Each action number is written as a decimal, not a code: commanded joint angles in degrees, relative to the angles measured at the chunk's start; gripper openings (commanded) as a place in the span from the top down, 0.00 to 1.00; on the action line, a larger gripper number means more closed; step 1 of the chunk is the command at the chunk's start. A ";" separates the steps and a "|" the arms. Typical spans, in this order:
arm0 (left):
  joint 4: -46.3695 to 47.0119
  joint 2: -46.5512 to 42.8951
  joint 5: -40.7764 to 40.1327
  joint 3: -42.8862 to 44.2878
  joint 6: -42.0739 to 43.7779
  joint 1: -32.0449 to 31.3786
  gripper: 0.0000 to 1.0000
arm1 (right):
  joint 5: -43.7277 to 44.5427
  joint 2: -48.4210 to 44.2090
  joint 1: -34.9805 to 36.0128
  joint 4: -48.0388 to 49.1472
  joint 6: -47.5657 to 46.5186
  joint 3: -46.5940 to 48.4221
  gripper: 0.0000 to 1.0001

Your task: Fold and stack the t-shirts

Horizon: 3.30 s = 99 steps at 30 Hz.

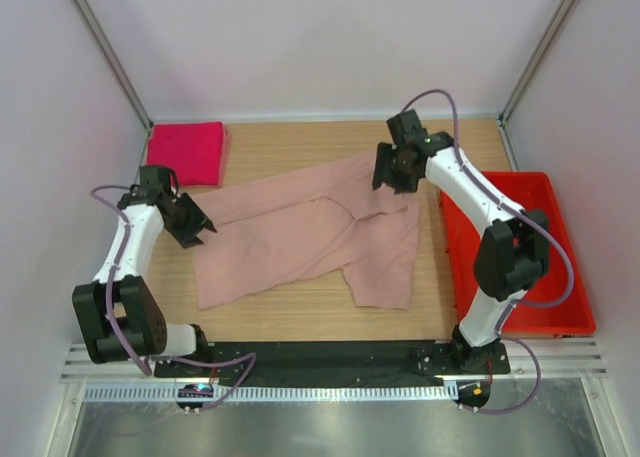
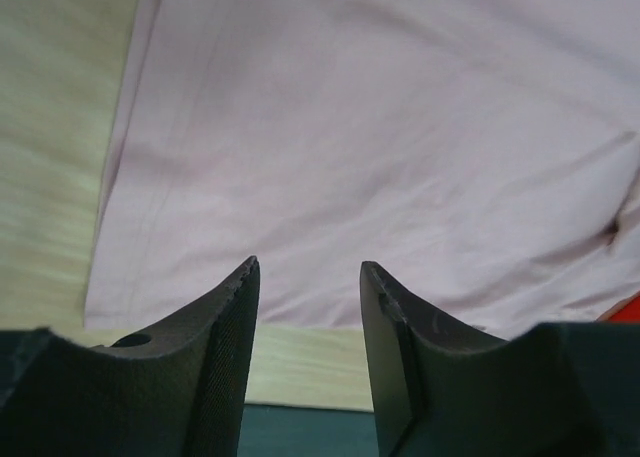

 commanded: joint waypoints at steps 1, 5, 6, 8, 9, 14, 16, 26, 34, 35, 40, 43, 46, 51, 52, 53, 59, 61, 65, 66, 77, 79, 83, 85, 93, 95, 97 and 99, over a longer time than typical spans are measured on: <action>-1.94 -6.28 -2.23 -8.31 -7.83 -1.21 0.54 | -1.29 -8.08 6.10 4.15 -1.80 -13.86 0.39; -2.28 -12.17 -2.74 -19.91 -13.73 -1.12 0.57 | -2.34 -17.74 8.74 5.22 0.04 -24.94 0.41; -2.55 -14.36 -3.36 -21.34 -15.48 -1.03 0.57 | -2.35 -19.16 9.01 5.05 0.56 -28.96 0.41; -3.77 -16.13 -5.98 -23.36 -17.24 -0.51 0.56 | -4.45 -24.24 9.36 5.22 1.79 -33.29 0.43; -4.82 -16.74 -6.69 -24.33 -18.73 0.10 0.56 | -4.37 -26.10 9.36 5.39 2.15 -37.31 0.44; -6.41 -16.92 -8.36 -25.74 -21.20 0.99 0.56 | -4.63 -34.11 9.36 4.87 6.09 -46.91 0.46; -8.70 -17.98 -11.87 -26.01 -23.05 1.34 0.57 | -5.51 -35.87 9.19 4.87 7.59 -48.33 0.47; -6.60 -18.07 -8.20 -28.91 -26.83 3.45 0.54 | -4.99 -36.40 8.04 0.84 12.35 -52.20 0.54; -9.93 -18.33 -14.15 -21.28 -19.99 3.45 0.53 | -5.07 -33.78 6.73 1.78 13.48 -53.35 0.53; -11.76 -18.25 -14.87 -19.96 -18.85 3.45 0.53 | -5.24 -32.90 6.46 1.88 13.92 -53.35 0.52; -14.24 -16.40 -16.37 -16.17 -16.90 3.45 0.41 | -8.05 -30.16 5.32 5.47 16.74 -54.40 0.52; -13.71 -16.05 -12.34 -17.92 -19.09 3.36 0.41 | -7.97 -29.02 4.97 5.84 16.48 -54.40 0.52; -12.66 -16.66 -10.74 -21.96 -22.08 3.54 0.42 | -7.88 -29.63 4.62 6.10 16.04 -54.40 0.52; -9.06 -16.22 -6.62 -28.20 -24.81 5.91 0.43 | -8.50 -31.13 4.53 6.45 16.65 -55.28 0.52; -8.36 -16.05 -6.44 -29.16 -25.68 6.17 0.43 | -8.59 -31.30 4.44 6.62 16.74 -55.54 0.52; -8.35 -15.79 -6.61 -29.35 -25.86 6.26 0.45 | -8.76 -31.30 4.44 6.80 16.74 -55.81 0.52; -7.66 -15.35 -8.37 -29.61 -25.78 7.67 0.49 | -9.11 -30.60 4.35 7.77 16.74 -56.07 0.52; -6.86 -14.73 -8.72 -29.18 -25.69 8.28 0.50 | -9.29 -30.25 4.44 8.03 16.57 -55.63 0.52; -6.15 -13.50 -9.77 -27.94 -24.64 10.47 0.52 | -9.38 -28.85 4.44 7.86 16.04 -54.58 0.52; -5.98 -13.33 -9.78 -28.03 -24.46 10.57 0.53 | -9.29 -28.76 4.35 7.86 15.86 -54.40 0.52; -1.58 -11.04 -9.43 -29.96 -25.43 11.36 0.74 | -8.68 -27.09 4.44 7.77 16.13 -54.40 0.52; -1.14 -10.95 -8.55 -30.49 -25.25 11.27 0.82 | -8.32 -27.35 4.44 7.24 16.21 -54.40 0.52; -1.14 -10.86 -7.93 -31.19 -25.69 11.27 0.92 | -8.41 -27.61 4.44 6.80 16.22 -54.14 0.52; -1.06 -10.34 -7.41 -31.37 -25.43 11.27 0.95 | -8.41 -27.44 4.44 6.72 16.21 -54.05 0.51; -4.29 -10.60 -8.02 -29.44 -24.72 11.27 0.94 | -9.02 -25.94 4.44 6.89 15.60 -54.23 0.48; -5.36 -10.69 -9.42 -28.56 -24.81 11.27 0.70 | -9.46 -26.47 4.35 7.33 15.51 -54.23 0.48; -6.33 -10.77 -9.95 -28.21 -24.81 11.27 0.60 | -9.82 -26.38 4.44 7.77 15.69 -54.14 0.47; -6.59 -10.95 -9.95 -28.21 -25.07 11.53 0.57 | -10.25 -25.95 4.44 8.12 15.69 -53.88 0.47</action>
